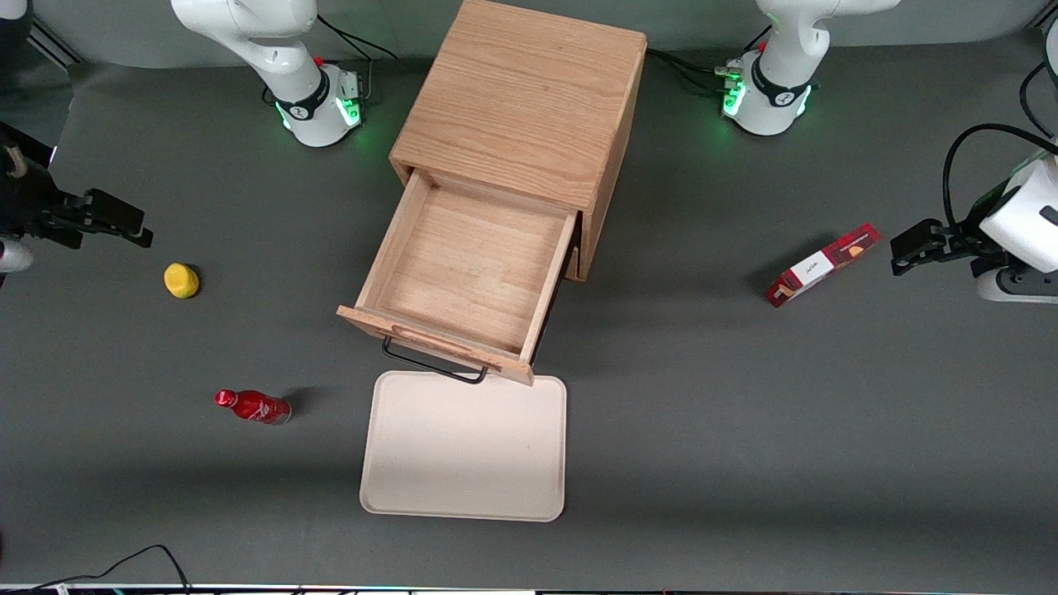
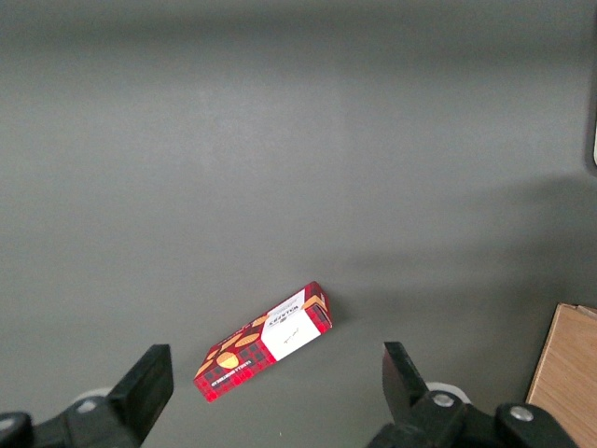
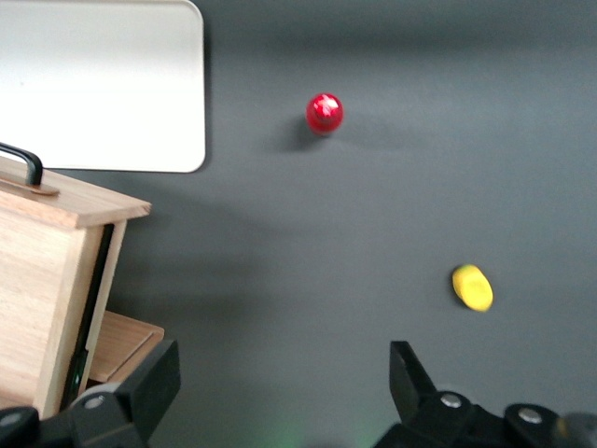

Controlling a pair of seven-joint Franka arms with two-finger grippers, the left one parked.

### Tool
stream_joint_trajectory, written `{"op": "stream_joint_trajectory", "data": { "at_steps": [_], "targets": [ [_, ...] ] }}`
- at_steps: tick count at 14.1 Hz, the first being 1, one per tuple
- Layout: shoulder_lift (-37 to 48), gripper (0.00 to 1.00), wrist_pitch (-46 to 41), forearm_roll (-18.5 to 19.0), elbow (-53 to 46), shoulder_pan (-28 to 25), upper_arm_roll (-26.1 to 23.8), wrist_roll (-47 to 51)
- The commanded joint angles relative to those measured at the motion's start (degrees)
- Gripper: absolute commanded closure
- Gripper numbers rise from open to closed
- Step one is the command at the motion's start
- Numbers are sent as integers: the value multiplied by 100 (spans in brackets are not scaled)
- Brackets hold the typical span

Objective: Close top drawer
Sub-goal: 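Move the right gripper toward the open wooden drawer's front panel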

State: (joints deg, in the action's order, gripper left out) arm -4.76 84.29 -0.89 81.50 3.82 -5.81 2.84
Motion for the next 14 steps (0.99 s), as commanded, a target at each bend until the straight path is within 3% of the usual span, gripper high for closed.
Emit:
{"op": "stream_joint_trajectory", "data": {
  "at_steps": [1, 3, 7, 14],
  "targets": [
    [-892, 0, -88, 19, -1160, -39, -253, -204],
    [-1271, 0, -44, -7, -1530, -39, -472, -747],
    [-1817, 0, 771, -7, -1909, -39, -1026, -873],
    [-2590, 0, 1968, -16, -1989, -741, -1238, -1795]
  ]
}}
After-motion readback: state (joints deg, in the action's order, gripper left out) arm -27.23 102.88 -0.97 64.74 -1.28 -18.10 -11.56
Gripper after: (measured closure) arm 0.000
